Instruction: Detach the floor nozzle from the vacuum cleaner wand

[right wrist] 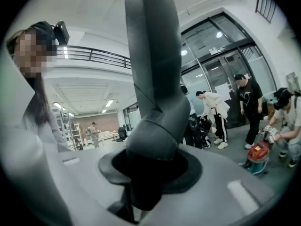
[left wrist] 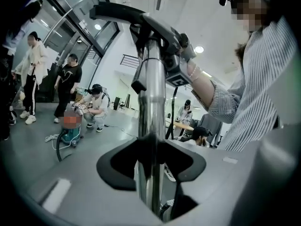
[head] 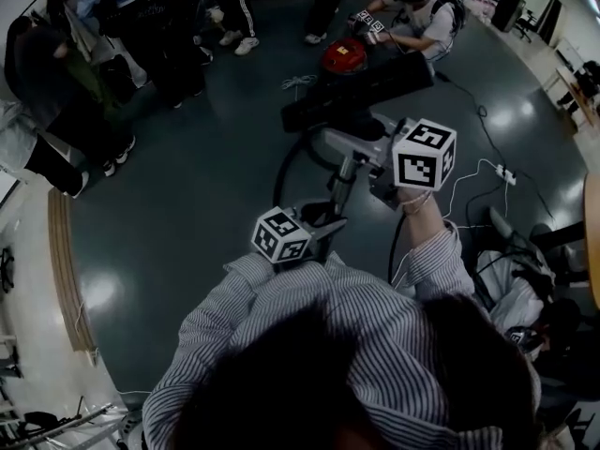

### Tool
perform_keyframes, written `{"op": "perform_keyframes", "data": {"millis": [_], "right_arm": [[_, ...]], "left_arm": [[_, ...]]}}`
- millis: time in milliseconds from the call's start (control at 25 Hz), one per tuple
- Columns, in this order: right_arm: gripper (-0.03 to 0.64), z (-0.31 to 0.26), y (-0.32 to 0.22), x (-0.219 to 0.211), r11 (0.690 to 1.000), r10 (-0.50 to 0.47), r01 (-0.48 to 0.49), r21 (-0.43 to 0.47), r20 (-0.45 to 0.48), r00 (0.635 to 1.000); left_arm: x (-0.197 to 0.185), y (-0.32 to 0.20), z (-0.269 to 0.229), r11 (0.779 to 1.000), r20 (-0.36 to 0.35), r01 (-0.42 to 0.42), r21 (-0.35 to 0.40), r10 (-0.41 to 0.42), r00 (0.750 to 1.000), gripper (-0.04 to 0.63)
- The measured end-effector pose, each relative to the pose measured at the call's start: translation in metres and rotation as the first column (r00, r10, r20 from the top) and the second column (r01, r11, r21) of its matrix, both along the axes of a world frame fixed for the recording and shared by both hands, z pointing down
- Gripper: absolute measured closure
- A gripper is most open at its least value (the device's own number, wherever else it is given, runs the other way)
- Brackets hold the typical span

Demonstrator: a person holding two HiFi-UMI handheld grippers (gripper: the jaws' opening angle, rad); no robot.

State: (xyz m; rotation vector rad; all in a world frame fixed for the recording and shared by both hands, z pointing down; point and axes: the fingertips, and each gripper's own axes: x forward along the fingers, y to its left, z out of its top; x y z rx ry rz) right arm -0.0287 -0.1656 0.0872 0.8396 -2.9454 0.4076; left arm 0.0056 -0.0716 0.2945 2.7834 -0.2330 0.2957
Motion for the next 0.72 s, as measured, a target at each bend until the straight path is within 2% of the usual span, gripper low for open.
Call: {"op": "perform_keyframes", "data": {"millis": [80,160,240,320,400,480,560,720], "right_arm": [[0.489,-0.002,0.006,0.001,0.998,-0.063,0.063,-0.006,0.002,0.998],[0.489,-0.014,0.007,0.012,0.993,-0.105,0.104,0.047,0.015,0.994],[0.489,-0.044,-0.004,0.04,0.991,-0.08,0.071,0.112,0.078,0.994],[0.489,-0.07,-0.014,0.069,0.992,-0.024,0.004,0.128,0.159,0.987],[0.489,-0.081,-0.018,0.083,0.987,0.038,-0.068,0.147,0.196,0.98],[0.488,-0.072,-0.023,0.085,0.977,0.122,-0.154,0.149,0.204,0.971],[0.488,-0.049,-0.029,0.082,0.97,0.194,-0.22,0.1,0.22,0.956],[0.486,0.001,-0.029,0.068,0.972,0.233,-0.237,-0.01,0.213,0.949]], "left_arm": [[0.003,0.005,-0.001,1.0,-0.03,-0.03,-0.009,0.029,0.999,0.414],[0.004,0.011,0.005,0.998,-0.014,-0.066,-0.022,0.066,0.998,0.414],[0.0,0.019,0.023,0.996,0.053,-0.09,-0.031,0.091,0.994,0.414],[-0.005,0.026,0.045,0.995,0.13,-0.093,-0.035,0.097,0.987,0.414],[-0.006,0.025,0.051,0.996,0.162,-0.079,-0.042,0.085,0.983,0.414],[-0.009,0.019,0.046,0.997,0.148,-0.047,-0.055,0.055,0.988,0.414],[-0.013,0.012,0.038,0.998,0.111,-0.011,-0.059,0.018,0.994,0.414],[-0.017,-0.009,0.007,0.997,0.022,0.068,-0.039,-0.067,0.998,0.414]]}}
